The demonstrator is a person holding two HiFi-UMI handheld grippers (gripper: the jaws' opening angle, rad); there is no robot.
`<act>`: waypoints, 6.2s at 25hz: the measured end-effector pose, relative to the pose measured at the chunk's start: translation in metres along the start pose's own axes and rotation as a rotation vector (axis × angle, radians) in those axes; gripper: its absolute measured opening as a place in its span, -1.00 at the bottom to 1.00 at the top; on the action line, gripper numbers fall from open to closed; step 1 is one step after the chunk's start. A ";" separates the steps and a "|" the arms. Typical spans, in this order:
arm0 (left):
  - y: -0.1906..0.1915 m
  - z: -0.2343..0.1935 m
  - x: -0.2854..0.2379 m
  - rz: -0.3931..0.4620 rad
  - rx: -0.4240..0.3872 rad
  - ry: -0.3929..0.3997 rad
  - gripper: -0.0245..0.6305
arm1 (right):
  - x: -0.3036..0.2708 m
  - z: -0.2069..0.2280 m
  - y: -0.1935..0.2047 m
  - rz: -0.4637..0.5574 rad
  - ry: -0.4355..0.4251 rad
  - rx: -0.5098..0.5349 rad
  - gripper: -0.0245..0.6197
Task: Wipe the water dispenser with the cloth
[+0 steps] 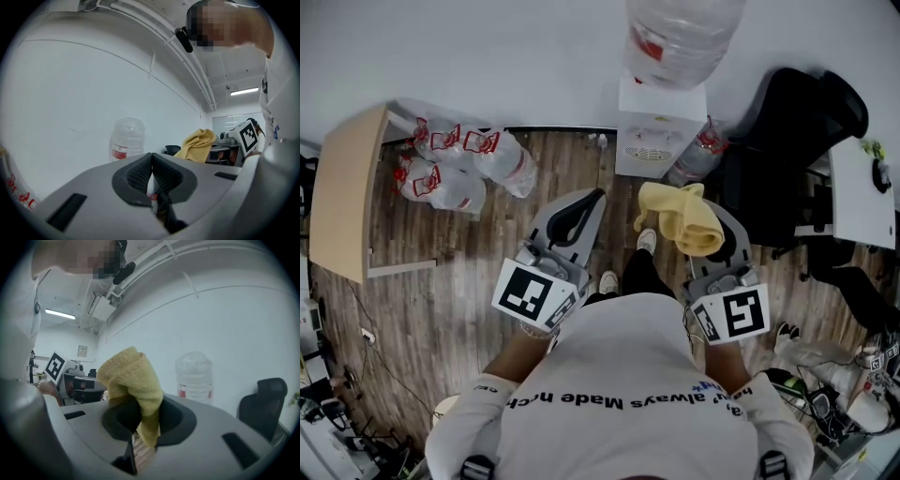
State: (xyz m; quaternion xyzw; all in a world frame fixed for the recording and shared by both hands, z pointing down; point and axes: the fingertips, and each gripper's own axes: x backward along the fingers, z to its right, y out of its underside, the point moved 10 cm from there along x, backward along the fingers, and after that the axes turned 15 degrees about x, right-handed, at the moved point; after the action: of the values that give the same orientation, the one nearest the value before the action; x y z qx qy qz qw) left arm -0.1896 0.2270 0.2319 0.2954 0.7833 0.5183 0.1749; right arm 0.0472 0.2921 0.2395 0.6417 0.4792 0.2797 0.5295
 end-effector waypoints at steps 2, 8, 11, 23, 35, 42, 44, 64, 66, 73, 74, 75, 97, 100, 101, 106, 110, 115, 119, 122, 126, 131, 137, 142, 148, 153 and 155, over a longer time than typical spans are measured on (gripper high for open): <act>-0.001 -0.001 -0.014 -0.006 -0.005 0.003 -0.86 | -0.005 0.012 0.003 -0.001 0.003 -0.005 -0.70; -0.004 -0.007 -0.061 -0.017 -0.006 0.002 -0.86 | -0.026 0.053 0.013 0.002 0.006 -0.020 -0.70; -0.006 -0.007 -0.089 -0.023 -0.010 0.010 -0.86 | -0.036 0.076 0.019 0.004 0.011 -0.027 -0.70; -0.014 -0.006 -0.176 -0.011 -0.024 -0.006 -0.86 | -0.068 0.158 0.033 0.023 -0.014 -0.023 -0.70; -0.009 -0.012 -0.212 -0.003 -0.020 -0.045 -0.86 | -0.093 0.191 0.046 0.028 -0.067 -0.010 -0.70; -0.020 -0.034 -0.214 -0.002 -0.013 -0.041 -0.86 | -0.114 0.188 0.036 0.023 -0.066 0.005 -0.70; -0.024 -0.041 -0.215 -0.004 -0.012 -0.029 -0.86 | -0.121 0.185 0.032 0.018 -0.061 0.007 -0.70; -0.061 -0.114 -0.191 0.005 -0.016 -0.018 -0.86 | -0.201 0.142 0.012 -0.014 -0.038 0.090 -0.70; -0.062 -0.118 -0.189 0.008 -0.015 -0.021 -0.86 | -0.208 0.138 0.016 -0.030 -0.045 0.104 -0.70; -0.063 -0.127 -0.191 0.003 -0.009 -0.020 -0.87 | -0.237 0.132 0.022 -0.003 -0.020 0.134 -0.70; -0.063 -0.127 -0.192 0.001 -0.009 -0.021 -0.86 | -0.241 0.131 0.025 -0.009 -0.022 0.144 -0.70; -0.063 -0.126 -0.192 0.001 -0.009 -0.022 -0.86 | -0.244 0.131 0.029 -0.017 -0.024 0.153 -0.70; -0.058 -0.127 -0.199 -0.003 0.002 -0.058 -0.86 | -0.318 0.107 0.107 -0.146 -0.046 0.344 -0.70; -0.058 -0.129 -0.198 0.000 0.006 -0.061 -0.86 | -0.332 0.100 0.115 -0.153 -0.036 0.373 -0.70; -0.058 -0.129 -0.197 0.001 0.007 -0.061 -0.87 | -0.337 0.098 0.118 -0.157 -0.034 0.380 -0.70; -0.057 -0.130 -0.195 -0.004 0.008 -0.063 -0.87 | -0.354 0.089 0.135 -0.171 -0.021 0.423 -0.70; -0.057 -0.133 -0.196 -0.009 0.008 -0.070 -0.86 | -0.366 0.087 0.150 -0.192 -0.005 0.447 -0.70; -0.057 -0.135 -0.196 -0.016 0.011 -0.072 -0.86 | -0.384 0.085 0.167 -0.215 0.019 0.475 -0.70; -0.055 -0.135 -0.196 -0.019 0.009 -0.073 -0.86 | -0.395 0.083 0.183 -0.246 0.020 0.497 -0.70; -0.054 -0.133 -0.194 -0.021 0.007 -0.076 -0.86 | -0.403 0.081 0.195 -0.294 0.012 0.537 -0.71; -0.056 -0.134 -0.193 -0.019 0.004 -0.079 -0.86 | -0.414 0.078 0.210 -0.365 -0.005 0.600 -0.71; -0.054 -0.132 -0.188 -0.025 0.000 -0.081 -0.86 | -0.427 0.080 0.233 -0.452 -0.023 0.638 -0.71; -0.054 -0.133 -0.183 -0.033 -0.001 -0.094 -0.86 | -0.439 0.083 0.252 -0.516 -0.046 0.629 -0.71; -0.055 -0.133 -0.181 -0.037 -0.003 -0.102 -0.86 | -0.447 0.080 0.266 -0.560 -0.074 0.673 -0.71; -0.055 -0.133 -0.176 -0.037 -0.004 -0.114 -0.87 | -0.456 0.083 0.274 -0.600 -0.091 0.692 -0.71; -0.056 -0.135 -0.175 -0.035 -0.003 -0.123 -0.86 | -0.461 0.081 0.282 -0.638 -0.121 0.705 -0.72; -0.057 -0.136 -0.174 -0.033 -0.004 -0.126 -0.87 | -0.463 0.079 0.283 -0.644 -0.142 0.722 -0.73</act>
State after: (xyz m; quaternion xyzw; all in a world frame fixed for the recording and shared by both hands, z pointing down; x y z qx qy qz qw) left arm -0.1517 0.0021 0.2289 0.3141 0.7745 0.4974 0.2327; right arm 0.0283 -0.1569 0.5537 0.6209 0.6825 -0.1266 0.3642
